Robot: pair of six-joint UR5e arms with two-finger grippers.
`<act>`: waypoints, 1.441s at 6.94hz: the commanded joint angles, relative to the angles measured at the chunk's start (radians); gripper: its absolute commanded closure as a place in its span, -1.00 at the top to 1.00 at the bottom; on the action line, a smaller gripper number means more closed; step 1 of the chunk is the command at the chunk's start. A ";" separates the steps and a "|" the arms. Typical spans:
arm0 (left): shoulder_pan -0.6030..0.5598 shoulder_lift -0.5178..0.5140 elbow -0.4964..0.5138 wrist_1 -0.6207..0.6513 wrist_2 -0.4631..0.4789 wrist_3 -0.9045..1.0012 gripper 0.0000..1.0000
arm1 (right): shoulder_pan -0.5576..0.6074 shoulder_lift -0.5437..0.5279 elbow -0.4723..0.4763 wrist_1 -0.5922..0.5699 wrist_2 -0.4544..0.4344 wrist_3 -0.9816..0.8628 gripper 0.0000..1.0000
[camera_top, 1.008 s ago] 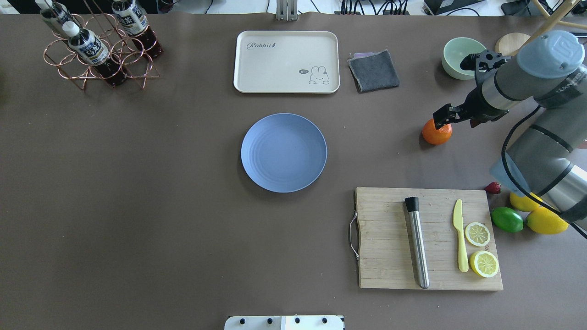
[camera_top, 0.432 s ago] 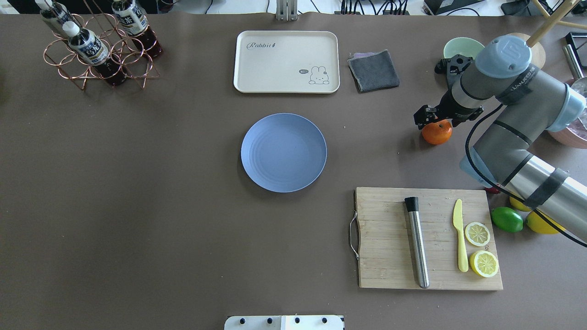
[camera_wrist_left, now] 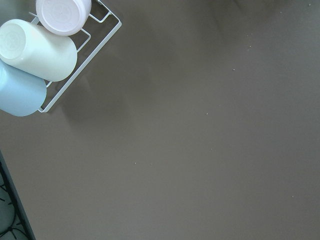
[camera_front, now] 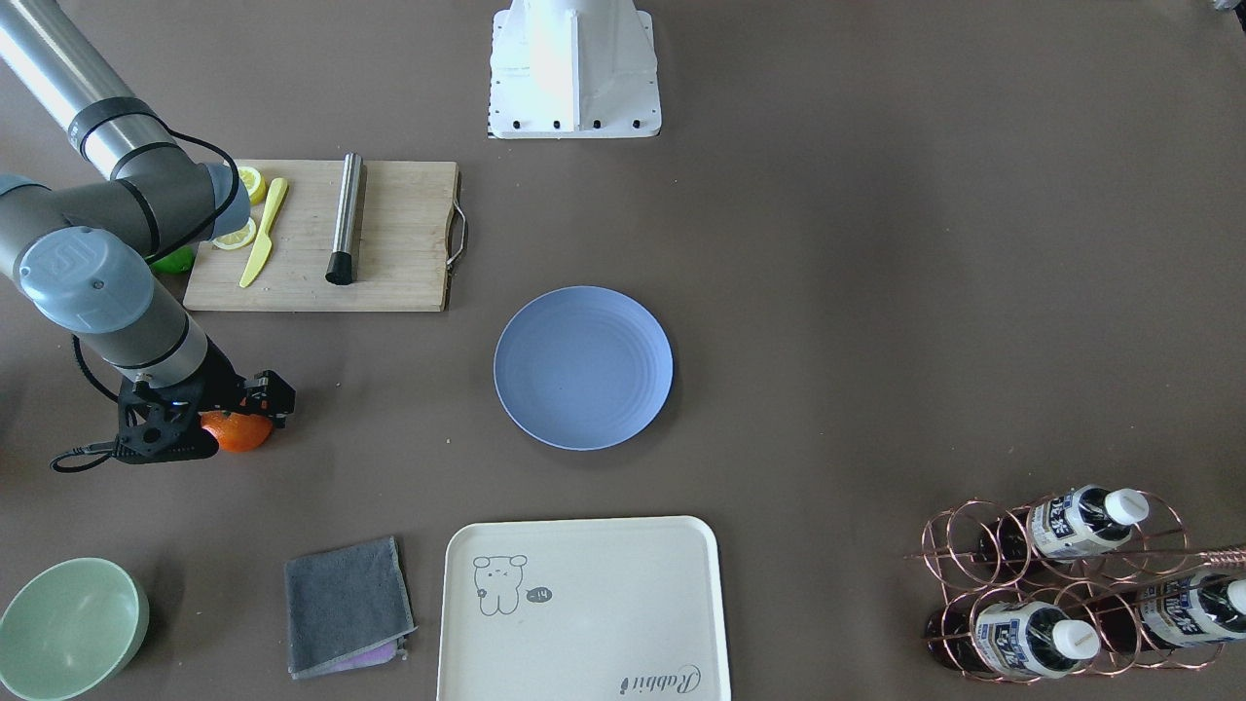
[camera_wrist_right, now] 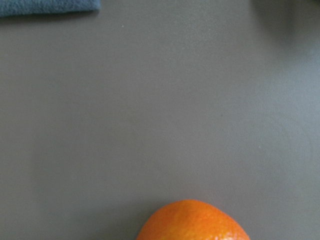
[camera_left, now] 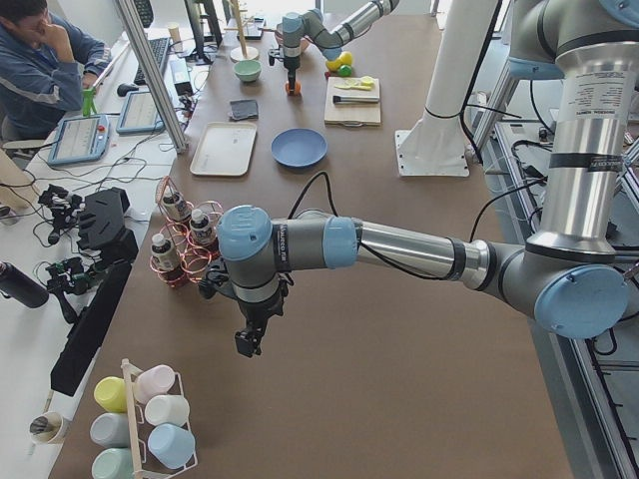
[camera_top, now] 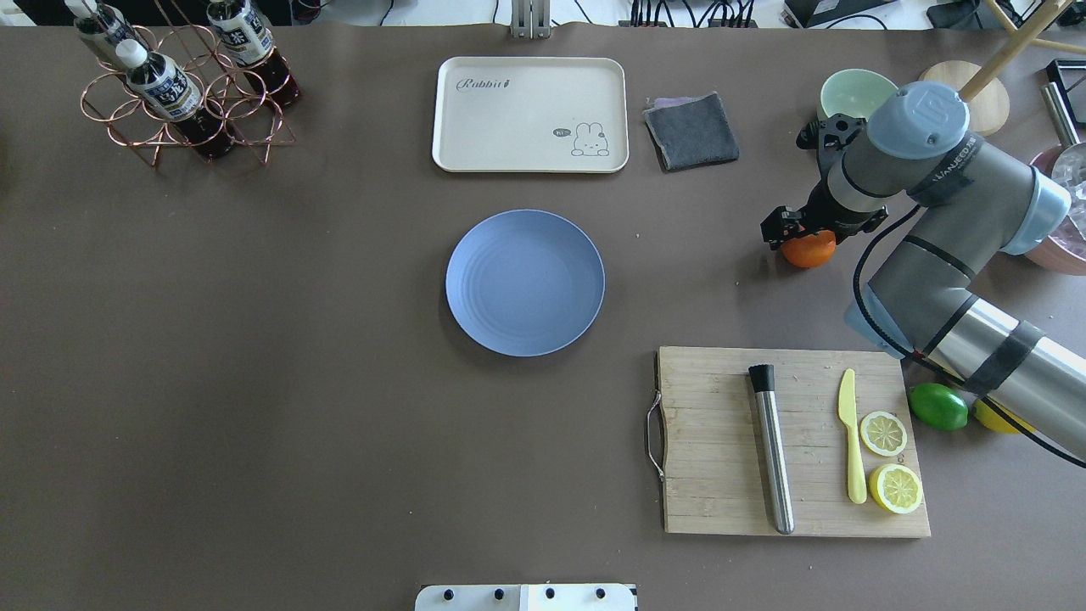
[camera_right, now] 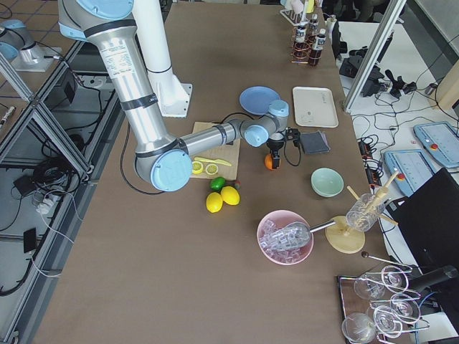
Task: Pick orange to plate
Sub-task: 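Carry the tangerine with the right gripper and lower it onto the plate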
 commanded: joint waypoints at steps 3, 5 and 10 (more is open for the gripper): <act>0.002 0.000 -0.002 0.000 -0.001 0.000 0.99 | -0.016 0.059 0.036 -0.003 -0.026 0.114 -1.00; 0.005 0.000 -0.002 0.000 -0.001 0.000 0.99 | -0.088 0.215 0.042 -0.096 -0.061 0.335 -1.00; 0.009 0.000 0.000 0.002 -0.039 0.002 0.99 | -0.317 0.570 -0.181 -0.243 -0.279 0.609 -1.00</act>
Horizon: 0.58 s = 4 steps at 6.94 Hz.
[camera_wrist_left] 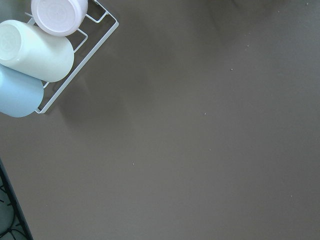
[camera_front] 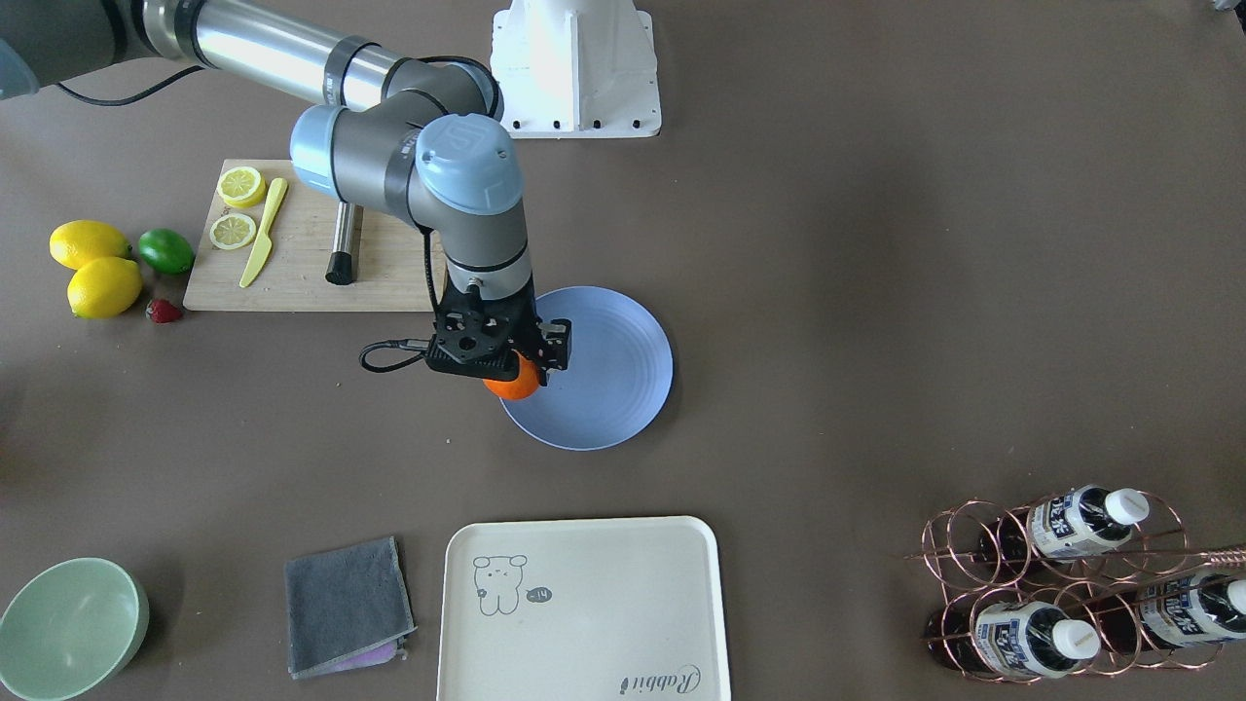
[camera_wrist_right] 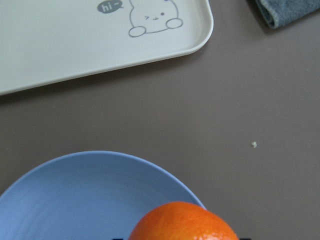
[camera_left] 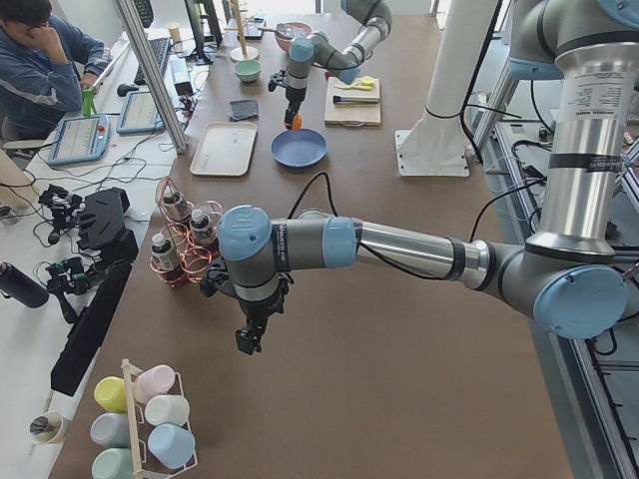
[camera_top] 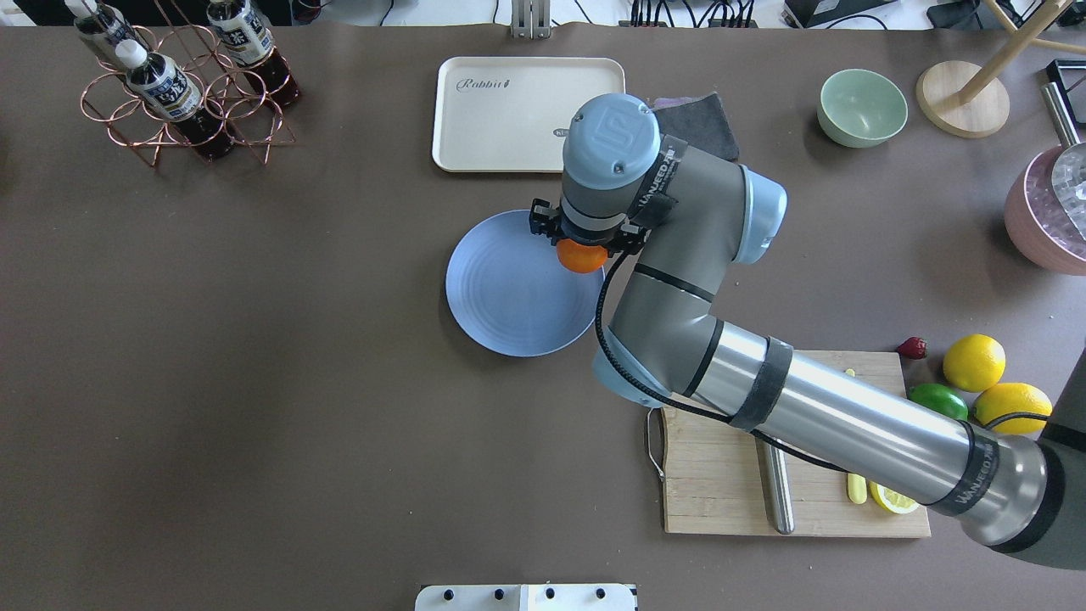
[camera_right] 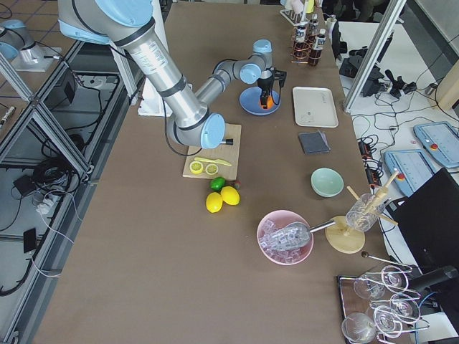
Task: Pick orange to plate
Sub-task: 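Carry the tangerine with the right gripper and lower it onto the plate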
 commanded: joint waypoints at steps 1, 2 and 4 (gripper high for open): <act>0.003 0.000 0.002 0.001 -0.015 0.000 0.99 | -0.059 0.104 -0.144 -0.003 -0.044 0.040 -1.00; 0.003 0.002 0.001 0.001 -0.017 0.000 0.99 | -0.073 0.102 -0.145 -0.006 -0.051 0.042 -1.00; 0.015 0.000 0.001 0.001 -0.017 -0.002 0.99 | -0.087 0.099 -0.145 -0.006 -0.052 0.040 -1.00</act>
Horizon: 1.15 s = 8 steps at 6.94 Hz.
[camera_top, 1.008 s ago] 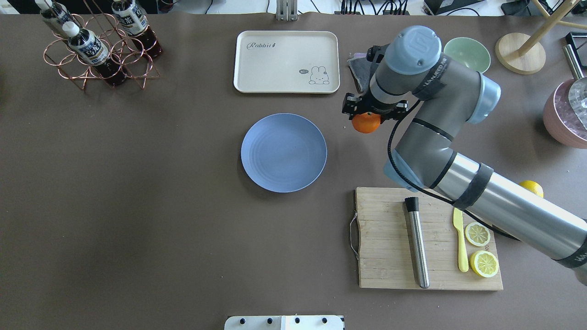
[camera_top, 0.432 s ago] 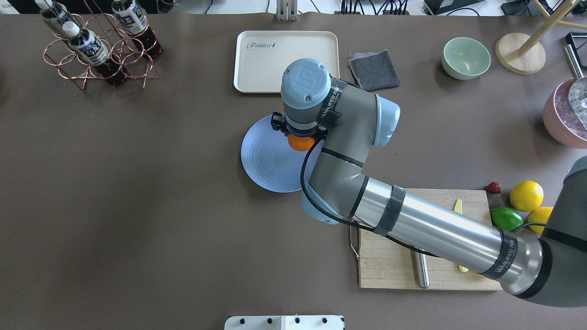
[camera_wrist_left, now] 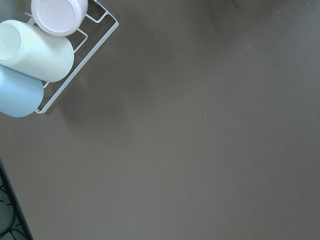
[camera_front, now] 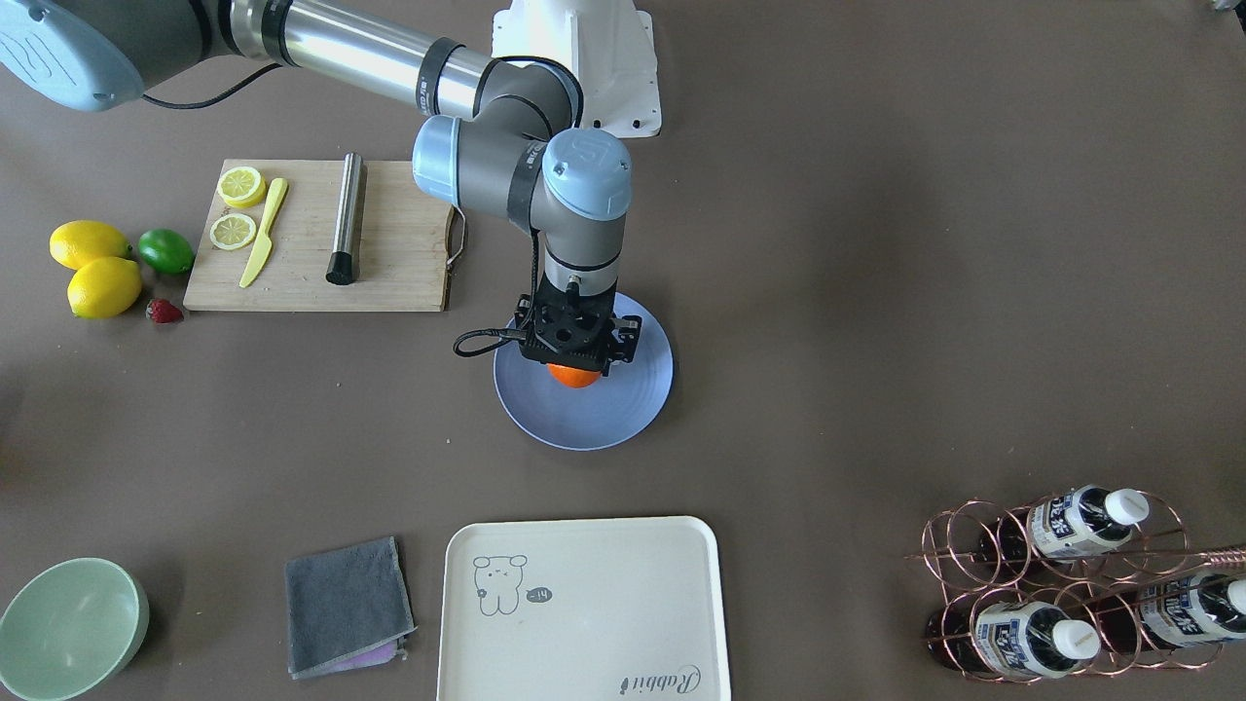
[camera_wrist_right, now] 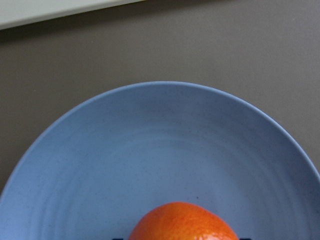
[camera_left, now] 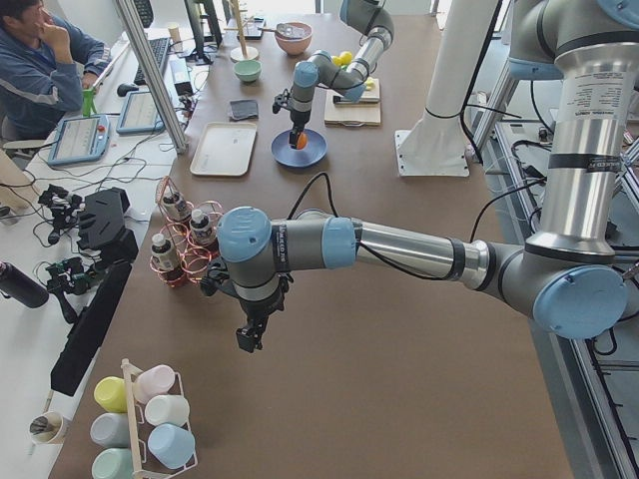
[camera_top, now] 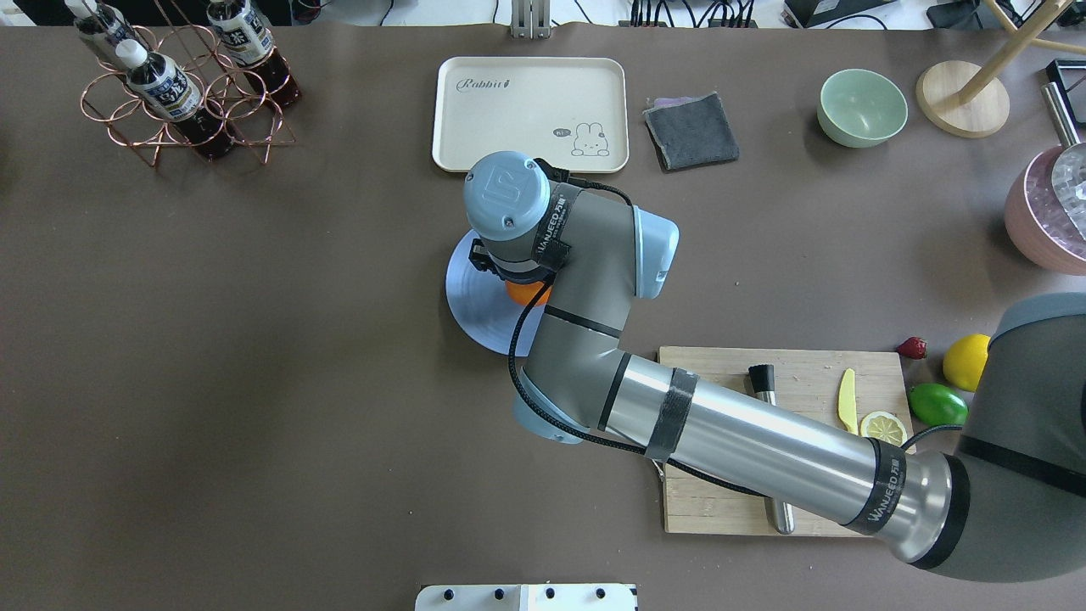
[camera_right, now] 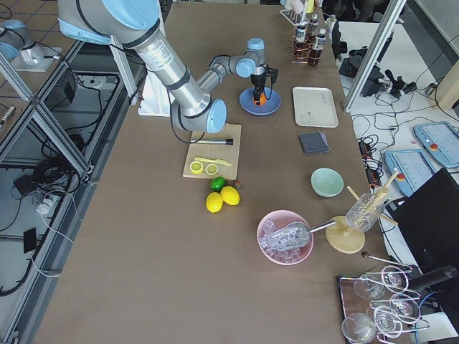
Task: Pick orange to plate
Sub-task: 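Carry the tangerine with the right gripper and lower it onto the plate, then open the right gripper and lift it away from the tangerine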
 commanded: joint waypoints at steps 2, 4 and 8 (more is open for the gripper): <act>0.009 0.001 0.001 0.000 -0.005 0.001 0.99 | -0.014 0.000 -0.002 0.006 -0.011 0.001 0.26; 0.010 0.001 0.015 -0.002 -0.003 0.001 0.99 | -0.002 0.004 -0.002 0.004 -0.023 -0.013 1.00; 0.010 0.001 0.025 -0.002 -0.005 0.004 0.99 | 0.281 -0.083 0.084 -0.072 0.200 -0.309 1.00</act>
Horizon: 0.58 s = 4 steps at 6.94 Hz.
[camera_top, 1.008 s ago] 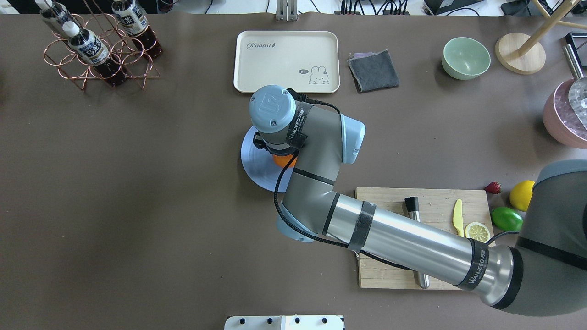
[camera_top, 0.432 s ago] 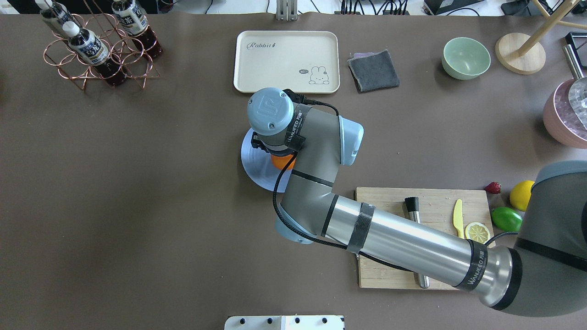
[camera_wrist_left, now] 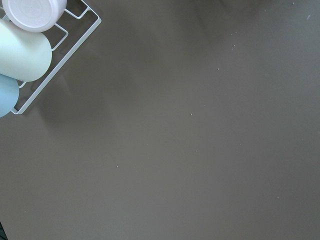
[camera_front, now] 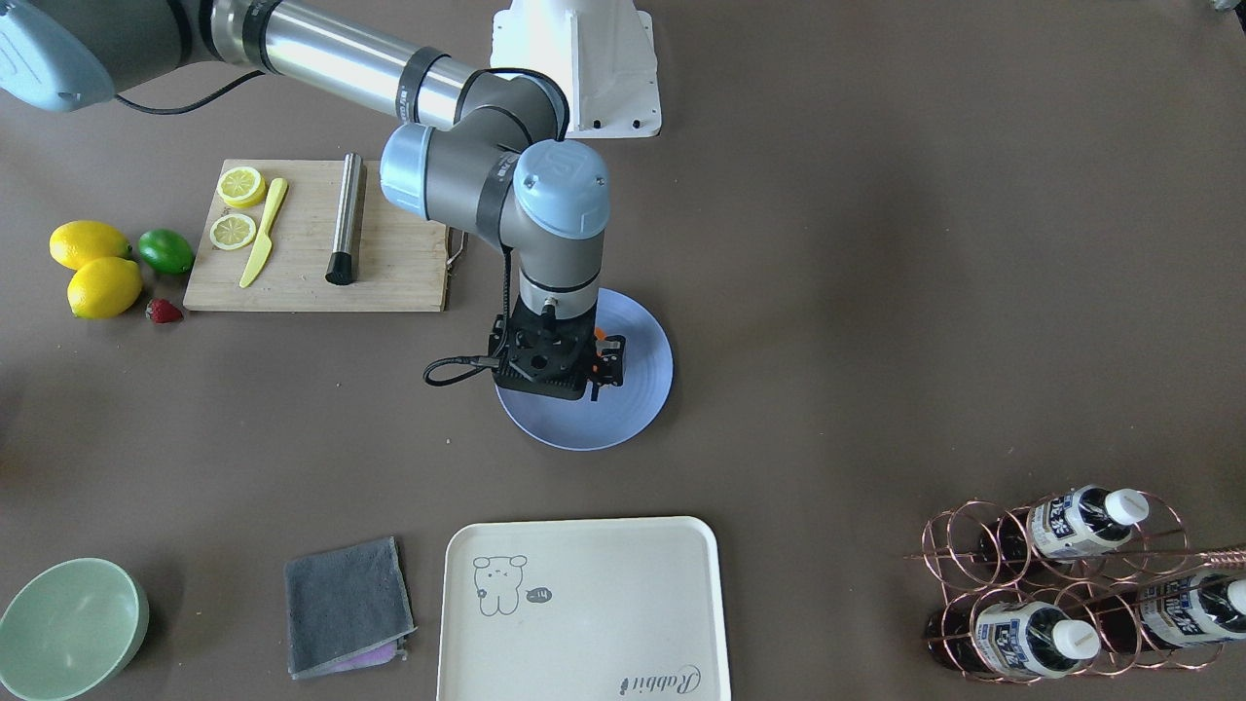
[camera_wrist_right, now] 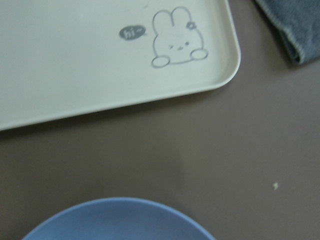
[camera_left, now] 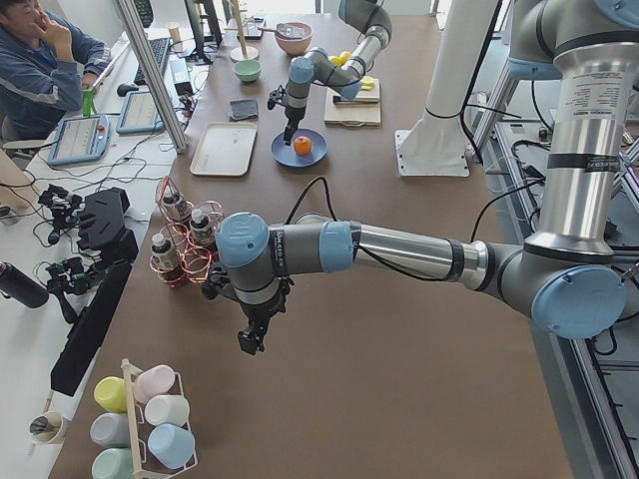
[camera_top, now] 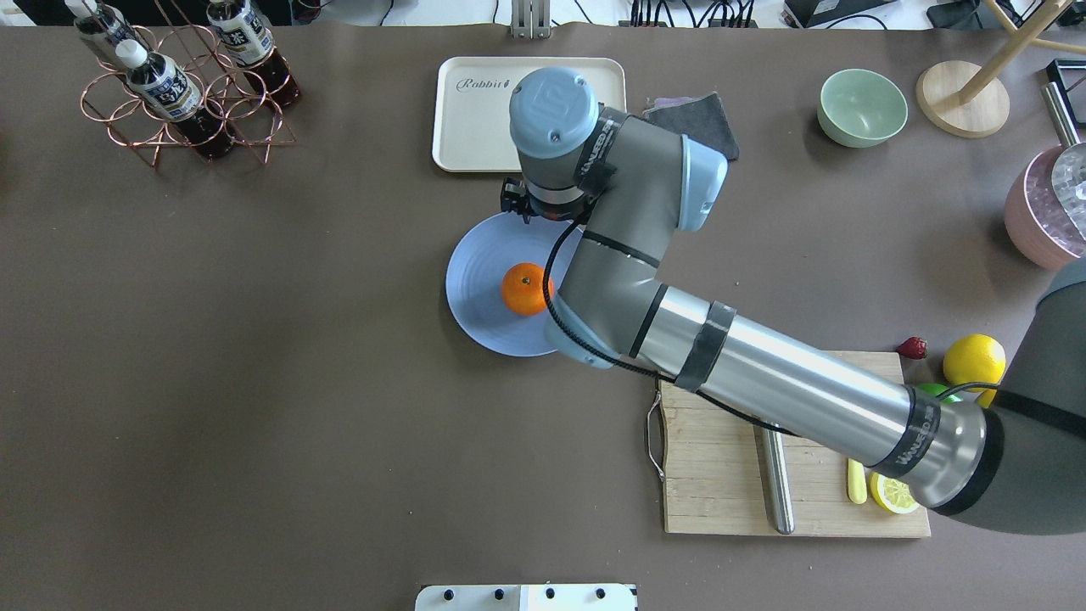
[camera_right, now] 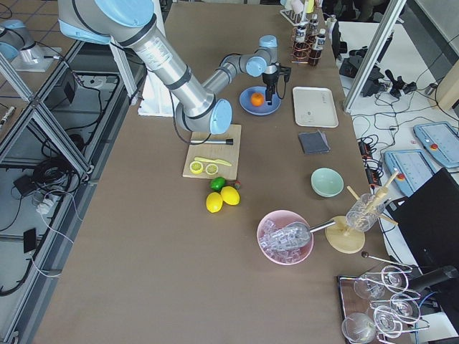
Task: Pick orange to plate
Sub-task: 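Open the right gripper and lift it away from the tangerine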
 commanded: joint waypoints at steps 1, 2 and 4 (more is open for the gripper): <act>0.000 0.000 0.004 0.000 -0.001 0.001 0.99 | 0.223 -0.160 0.185 -0.097 0.170 -0.309 1.00; 0.000 0.000 0.005 0.000 -0.001 0.001 0.99 | 0.337 -0.302 0.335 -0.146 0.260 -0.502 1.00; 0.000 0.000 0.019 -0.002 -0.001 0.001 0.99 | 0.507 -0.569 0.444 -0.167 0.292 -0.905 1.00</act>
